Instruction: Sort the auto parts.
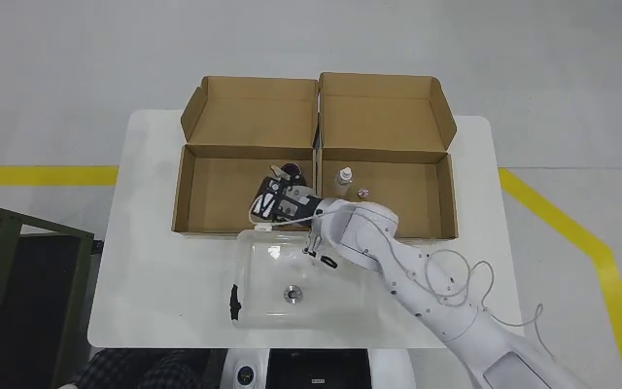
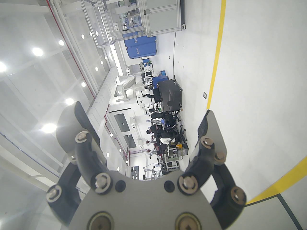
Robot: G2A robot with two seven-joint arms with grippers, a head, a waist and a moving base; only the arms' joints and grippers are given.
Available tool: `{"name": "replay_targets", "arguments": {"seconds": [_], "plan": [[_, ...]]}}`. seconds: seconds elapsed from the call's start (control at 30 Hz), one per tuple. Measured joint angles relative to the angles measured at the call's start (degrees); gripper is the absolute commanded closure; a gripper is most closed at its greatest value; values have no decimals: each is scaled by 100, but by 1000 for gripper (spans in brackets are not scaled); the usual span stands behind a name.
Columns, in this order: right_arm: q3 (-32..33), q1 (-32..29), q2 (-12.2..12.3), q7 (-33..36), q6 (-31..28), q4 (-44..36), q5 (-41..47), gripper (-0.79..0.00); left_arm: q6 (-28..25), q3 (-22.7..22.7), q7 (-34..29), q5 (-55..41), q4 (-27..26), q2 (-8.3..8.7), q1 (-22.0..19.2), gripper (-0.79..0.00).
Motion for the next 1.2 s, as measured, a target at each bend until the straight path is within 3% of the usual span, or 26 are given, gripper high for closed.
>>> {"name": "replay_targets", "arguments": {"seconds": [0.43,0.87,1.2], "plan": [[252,-1415,349,156,-1316,-1693,-313,-619,0,0,0,0,0,0,0,-785],[487,-1882,546,161,-2054,-1829,-537,-650,0,0,0,0,0,0,0,-785],[795,-2153,704,126,-2426,-1757,-807,-600,0,0,0,0,0,0,0,-785]]}}
